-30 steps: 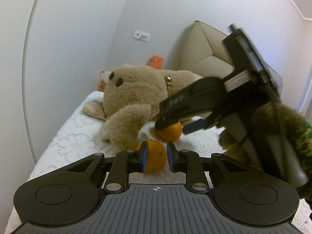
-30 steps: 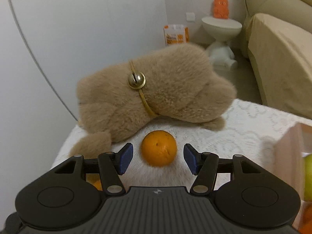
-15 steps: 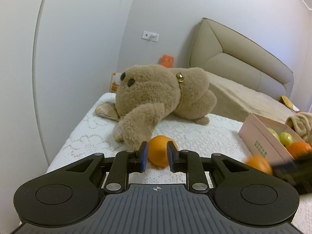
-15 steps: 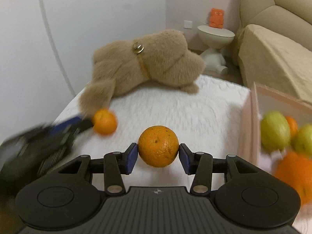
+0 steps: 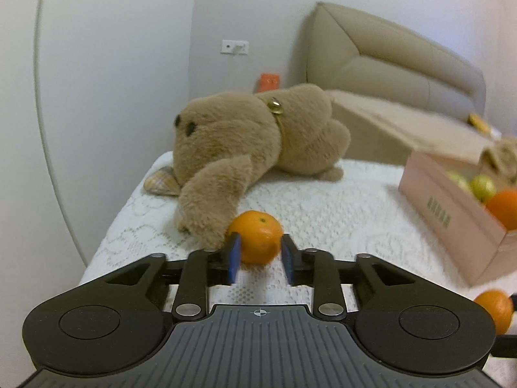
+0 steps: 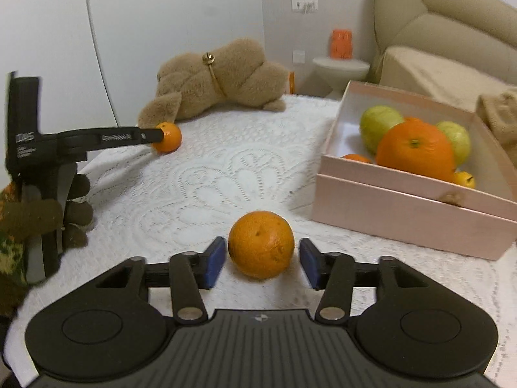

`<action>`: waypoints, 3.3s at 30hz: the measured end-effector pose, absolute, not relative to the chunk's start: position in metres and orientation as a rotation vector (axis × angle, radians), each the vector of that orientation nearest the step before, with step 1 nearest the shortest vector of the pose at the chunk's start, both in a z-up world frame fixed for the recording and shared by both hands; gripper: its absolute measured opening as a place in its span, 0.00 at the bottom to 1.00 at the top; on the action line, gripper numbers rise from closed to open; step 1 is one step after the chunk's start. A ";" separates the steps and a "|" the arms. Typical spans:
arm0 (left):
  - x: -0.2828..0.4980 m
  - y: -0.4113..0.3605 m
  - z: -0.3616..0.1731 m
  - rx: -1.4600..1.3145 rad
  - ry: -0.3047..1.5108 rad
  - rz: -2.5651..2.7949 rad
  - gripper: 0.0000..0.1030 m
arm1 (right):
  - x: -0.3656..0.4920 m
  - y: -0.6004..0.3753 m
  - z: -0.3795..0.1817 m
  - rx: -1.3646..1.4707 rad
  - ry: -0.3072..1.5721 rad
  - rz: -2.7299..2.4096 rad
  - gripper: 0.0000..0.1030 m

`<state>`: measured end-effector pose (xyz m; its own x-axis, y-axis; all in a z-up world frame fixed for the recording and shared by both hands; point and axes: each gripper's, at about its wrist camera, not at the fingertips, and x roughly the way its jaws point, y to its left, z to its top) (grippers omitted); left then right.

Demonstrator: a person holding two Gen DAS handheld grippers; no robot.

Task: Organize fruits
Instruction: 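Close the right tool on another tangerine while the left tool holds its tangerine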

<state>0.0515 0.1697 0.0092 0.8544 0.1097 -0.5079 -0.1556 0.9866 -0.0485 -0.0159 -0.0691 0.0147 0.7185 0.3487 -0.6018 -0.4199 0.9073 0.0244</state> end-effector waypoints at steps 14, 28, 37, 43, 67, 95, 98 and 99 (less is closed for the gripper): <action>0.082 0.153 0.019 -0.007 0.622 0.231 0.54 | -0.016 -0.088 -0.003 -0.018 0.643 0.480 0.82; 0.095 0.162 0.007 -0.023 0.668 0.264 0.47 | -0.018 -0.088 -0.005 -0.010 0.647 0.494 0.85; 0.018 0.126 0.015 -0.116 0.643 0.041 0.47 | -0.014 -0.088 -0.005 -0.004 0.655 0.508 0.89; 0.000 0.111 0.008 -0.114 0.637 0.015 0.47 | -0.009 -0.096 -0.005 0.084 0.670 0.540 0.96; -0.001 0.113 -0.002 -0.161 0.628 -0.022 0.48 | -0.024 -0.100 0.005 -0.069 0.698 0.334 0.95; -0.001 0.114 -0.003 -0.151 0.630 -0.021 0.48 | -0.009 -0.058 0.012 -0.146 0.641 0.446 0.46; -0.001 0.115 -0.003 -0.150 0.630 -0.020 0.48 | -0.003 -0.058 0.008 -0.132 0.656 0.449 0.46; -0.001 0.114 -0.003 -0.150 0.630 -0.021 0.48 | -0.002 -0.058 0.007 -0.125 0.660 0.451 0.46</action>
